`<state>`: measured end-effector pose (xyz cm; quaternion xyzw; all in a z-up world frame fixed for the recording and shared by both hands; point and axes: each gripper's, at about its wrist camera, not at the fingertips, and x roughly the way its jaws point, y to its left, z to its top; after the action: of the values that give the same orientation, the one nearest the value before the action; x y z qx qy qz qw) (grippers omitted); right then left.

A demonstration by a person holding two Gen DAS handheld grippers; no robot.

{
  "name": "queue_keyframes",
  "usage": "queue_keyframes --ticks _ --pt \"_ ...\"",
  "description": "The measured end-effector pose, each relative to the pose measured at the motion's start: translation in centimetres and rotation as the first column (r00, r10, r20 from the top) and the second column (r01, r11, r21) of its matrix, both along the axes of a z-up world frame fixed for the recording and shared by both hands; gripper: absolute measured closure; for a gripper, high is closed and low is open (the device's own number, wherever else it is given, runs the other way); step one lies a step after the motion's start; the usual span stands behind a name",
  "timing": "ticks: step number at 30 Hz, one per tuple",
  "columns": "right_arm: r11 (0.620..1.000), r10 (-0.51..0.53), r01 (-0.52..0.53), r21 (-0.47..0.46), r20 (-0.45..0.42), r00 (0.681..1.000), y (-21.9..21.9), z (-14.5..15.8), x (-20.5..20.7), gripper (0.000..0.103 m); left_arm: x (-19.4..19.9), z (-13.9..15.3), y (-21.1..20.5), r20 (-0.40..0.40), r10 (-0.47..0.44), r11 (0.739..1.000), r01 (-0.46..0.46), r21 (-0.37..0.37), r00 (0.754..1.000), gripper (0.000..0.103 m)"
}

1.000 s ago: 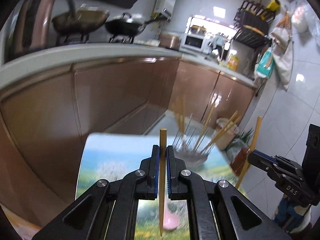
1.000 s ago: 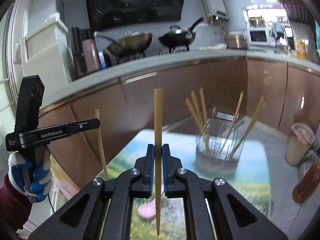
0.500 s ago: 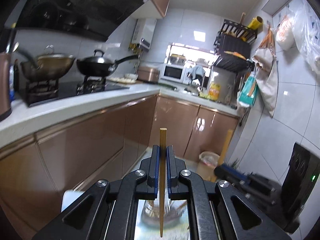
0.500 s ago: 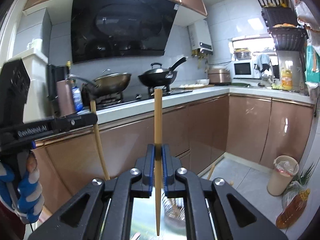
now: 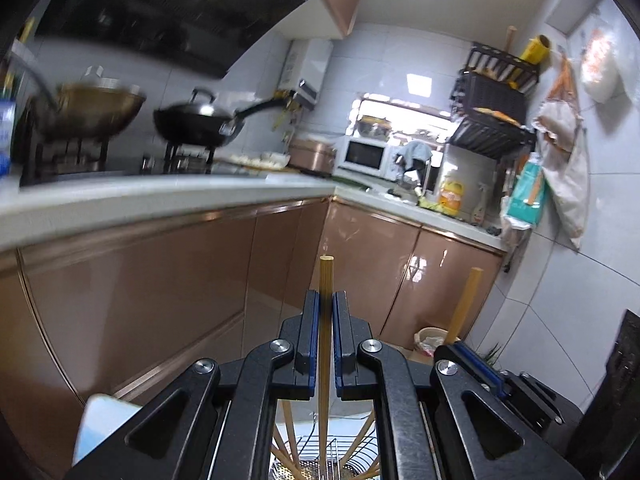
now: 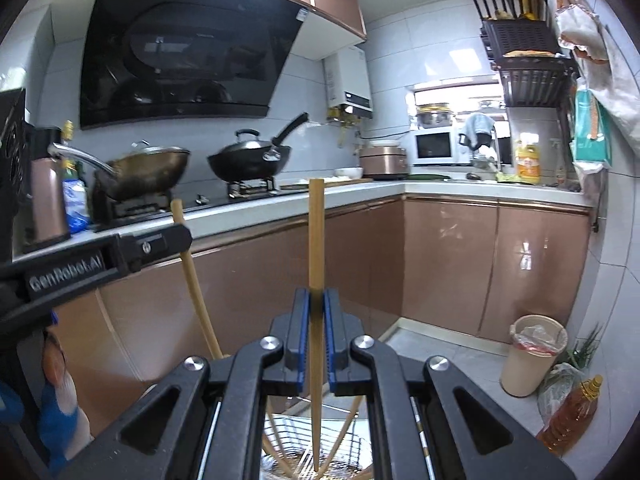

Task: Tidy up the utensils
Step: 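Lift the chopstick with the left gripper while the right gripper carries its chopstick toward the wire holder, then open the left gripper over the wire holder while the right gripper releases its chopstick there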

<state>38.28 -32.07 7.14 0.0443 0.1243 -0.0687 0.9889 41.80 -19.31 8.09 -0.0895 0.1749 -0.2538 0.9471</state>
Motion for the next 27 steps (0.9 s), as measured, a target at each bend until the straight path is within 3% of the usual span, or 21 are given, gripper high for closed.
queue_keyframes --ticks 6,11,20,27 --pt "0.996 -0.055 0.051 -0.078 -0.042 0.998 0.8 -4.2 1.3 0.096 1.1 -4.4 -0.8 -0.036 0.053 0.998 -0.052 0.025 0.998 0.097" --pt "0.996 -0.06 0.055 -0.071 -0.077 0.995 0.9 -6.5 1.7 0.096 0.6 -6.6 -1.7 -0.022 0.072 0.996 -0.07 0.063 0.997 0.097" --pt "0.997 -0.056 0.051 -0.053 -0.099 0.994 1.2 -8.7 1.1 0.096 -0.2 -8.8 -1.1 -0.052 0.079 0.992 -0.074 0.098 0.995 0.097" --pt "0.998 -0.049 0.044 -0.042 -0.122 0.991 1.9 -9.2 -0.2 0.095 -1.4 -8.5 -0.4 -0.052 0.084 0.99 -0.077 0.115 0.995 0.097"
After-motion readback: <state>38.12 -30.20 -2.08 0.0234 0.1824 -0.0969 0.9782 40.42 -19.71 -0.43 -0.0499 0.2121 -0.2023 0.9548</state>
